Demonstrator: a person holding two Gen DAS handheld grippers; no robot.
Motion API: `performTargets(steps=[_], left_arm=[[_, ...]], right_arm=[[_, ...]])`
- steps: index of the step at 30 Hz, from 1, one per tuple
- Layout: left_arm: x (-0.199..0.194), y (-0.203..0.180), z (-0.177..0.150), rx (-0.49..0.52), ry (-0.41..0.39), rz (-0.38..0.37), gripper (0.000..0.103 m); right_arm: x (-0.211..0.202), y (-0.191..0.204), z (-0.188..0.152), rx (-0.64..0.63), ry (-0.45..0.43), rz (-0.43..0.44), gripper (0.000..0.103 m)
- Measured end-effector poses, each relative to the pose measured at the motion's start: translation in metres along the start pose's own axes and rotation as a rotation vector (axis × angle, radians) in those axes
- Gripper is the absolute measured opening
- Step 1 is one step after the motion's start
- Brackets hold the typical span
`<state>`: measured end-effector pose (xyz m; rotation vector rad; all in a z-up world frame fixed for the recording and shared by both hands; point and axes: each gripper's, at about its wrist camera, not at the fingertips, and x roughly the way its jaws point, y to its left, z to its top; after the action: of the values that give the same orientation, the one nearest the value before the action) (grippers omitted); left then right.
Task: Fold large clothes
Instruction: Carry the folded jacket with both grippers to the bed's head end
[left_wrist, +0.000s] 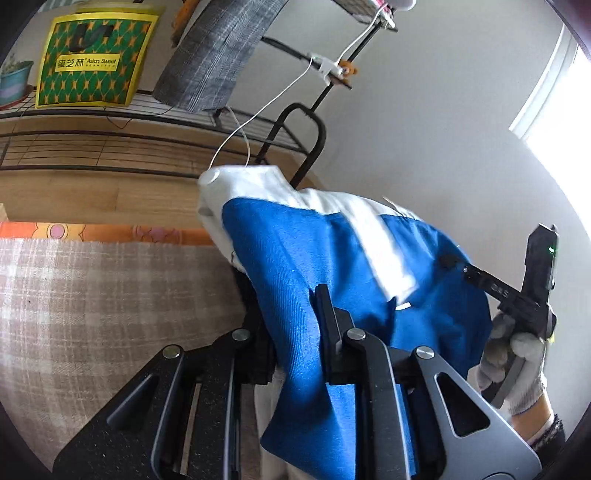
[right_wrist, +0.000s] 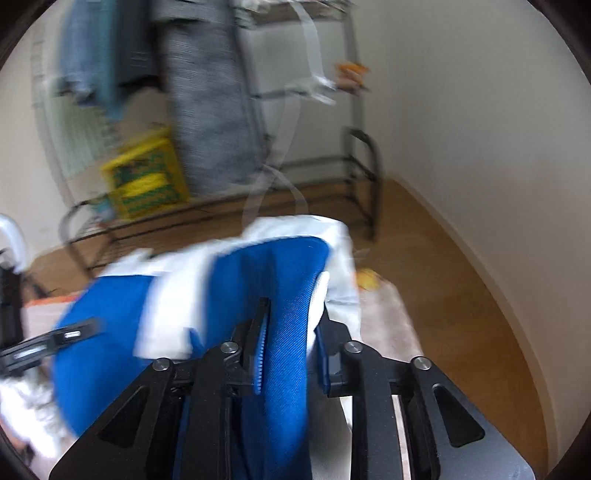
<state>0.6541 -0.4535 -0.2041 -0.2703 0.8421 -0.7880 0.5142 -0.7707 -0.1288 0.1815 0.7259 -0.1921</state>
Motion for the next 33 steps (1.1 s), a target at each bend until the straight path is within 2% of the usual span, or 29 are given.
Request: performTargets(steps=[1,2,4,6,9,13,18,23,27,33], left_arm=[[0.002,-0.002,-0.001,0.021,0.002,0.021,0.019],[0.005,-0.005,-0.002,0.045,-0.003,0.046,0.021],[0.008,-0.007,-0.002,0.057,-0.003,0.07,0.026],[0.01,-0.007,0.0,0.043,0.006,0.079,0.03],[0.0,-0.01,0.003,0.047,0.014,0.1,0.031],[-0.037,-0.024,0.003,0.103,-0.023,0.133,0.031],[-0.107,-0.042,0.004,0.138,-0.082,0.137,0.031],[-0.183,-0.063,0.001,0.138,-0.134,0.12,0.031],[-0.245,-0.087,-0.009,0.16,-0.171,0.109,0.031],[-0.331,-0.128,-0.031,0.205,-0.211,0.081,0.031]], right_arm=[[0.005,-0.001,-0.003,-0.007,0.016,-0.019,0.028],[0.009,0.002,-0.005,-0.037,0.023,-0.055,0.034],[0.017,0.013,-0.008,-0.126,0.051,-0.158,0.039],[0.017,0.019,-0.008,-0.156,0.072,-0.198,0.04],[-0.002,0.016,-0.005,-0.108,0.027,-0.174,0.042],[-0.044,0.006,-0.003,-0.019,-0.063,-0.152,0.045],[-0.098,0.011,-0.002,0.014,-0.107,-0.128,0.045],[-0.145,0.034,0.004,-0.05,-0.121,-0.11,0.045],[-0.196,0.051,0.005,-0.056,-0.141,-0.066,0.045],[-0.286,0.079,0.0,-0.07,-0.197,-0.051,0.045]])
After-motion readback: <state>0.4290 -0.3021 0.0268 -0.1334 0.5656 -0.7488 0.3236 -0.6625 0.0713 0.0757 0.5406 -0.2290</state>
